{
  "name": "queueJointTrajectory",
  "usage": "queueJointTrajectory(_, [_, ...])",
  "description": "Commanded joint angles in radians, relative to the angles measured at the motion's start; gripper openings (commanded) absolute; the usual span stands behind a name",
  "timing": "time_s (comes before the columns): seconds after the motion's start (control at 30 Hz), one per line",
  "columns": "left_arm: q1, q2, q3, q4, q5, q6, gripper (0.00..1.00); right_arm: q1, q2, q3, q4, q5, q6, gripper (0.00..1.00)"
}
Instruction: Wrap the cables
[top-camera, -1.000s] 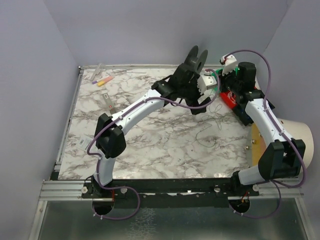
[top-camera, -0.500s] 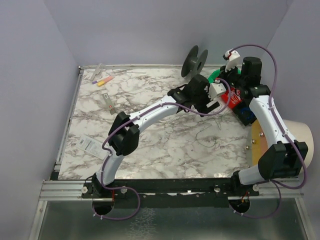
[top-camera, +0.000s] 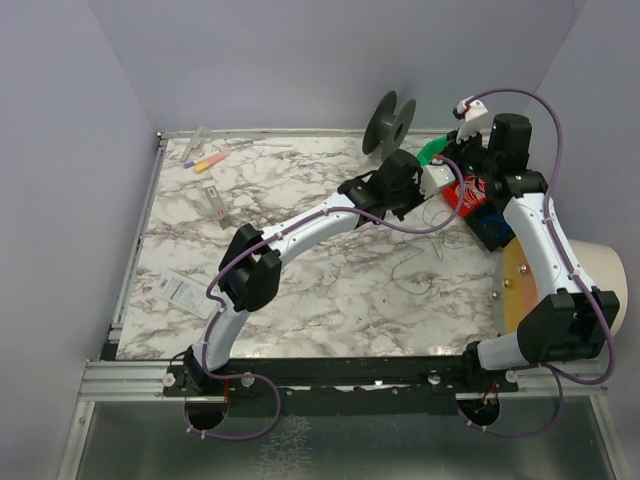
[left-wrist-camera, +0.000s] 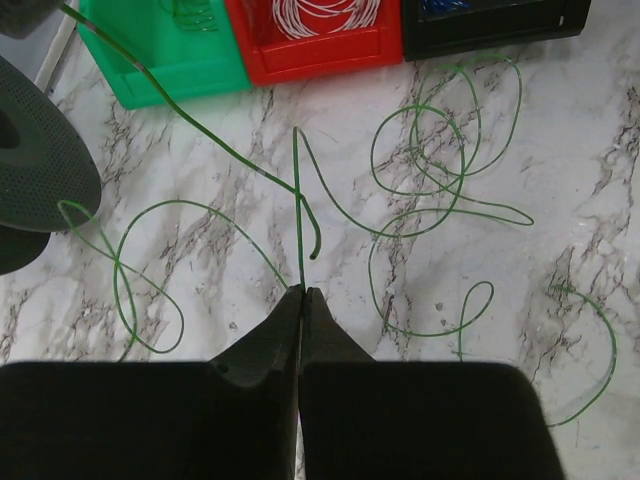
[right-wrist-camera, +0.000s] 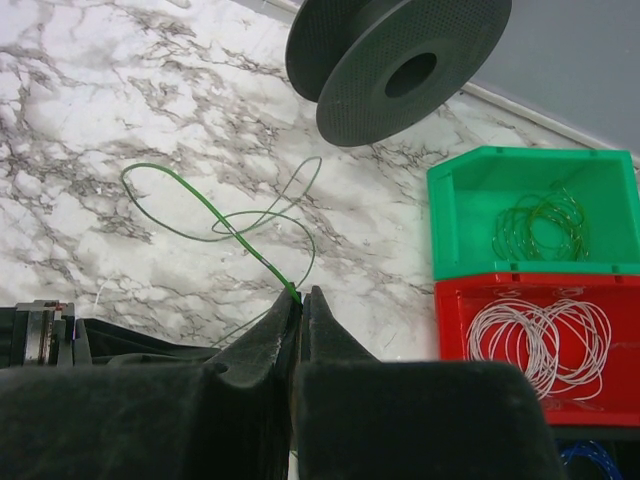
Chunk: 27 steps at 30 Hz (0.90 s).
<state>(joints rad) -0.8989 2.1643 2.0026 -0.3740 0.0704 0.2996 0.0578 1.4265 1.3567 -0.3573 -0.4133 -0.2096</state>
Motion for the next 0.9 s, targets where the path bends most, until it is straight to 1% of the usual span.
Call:
queueJointTrajectory(0.0, [0.000, -0.007, -0.022, -0.009, -0.027, -0.012, 0.00, 0.002, -0.033, 0.008, -0.021, -0.040, 0.017, 0.00])
queueJointTrajectory(0.13, [0.001, -0.021, -0.009, -0.019, -0.003, -0.034, 0.00, 0.001, -0.032, -0.007, -0.012, 0.013, -0.004, 0.00])
queueJointTrajectory(0.27, [0.012, -0.048, 0.027, -0.052, 0.057, -0.075, 0.00, 0.001, -0.025, -0.066, 0.022, 0.075, -0.061, 0.00])
queueJointTrajectory(0.43, [0.013, -0.074, 0.056, -0.073, 0.081, -0.116, 0.00, 0.001, -0.024, -0.144, 0.086, 0.073, -0.127, 0.01])
queueJointTrajectory(0.63, [0.013, -0.074, 0.071, -0.082, 0.086, -0.140, 0.00, 0.006, -0.018, -0.194, 0.125, 0.023, -0.143, 0.00])
queueJointTrajectory(0.77, [0.013, -0.071, 0.076, -0.082, 0.077, -0.153, 0.00, 0.031, -0.025, -0.213, 0.136, 0.042, -0.190, 0.01])
queueJointTrajectory(0.87, [0.019, -0.065, 0.092, -0.082, 0.089, -0.177, 0.00, 0.045, -0.031, -0.243, 0.162, 0.065, -0.195, 0.00])
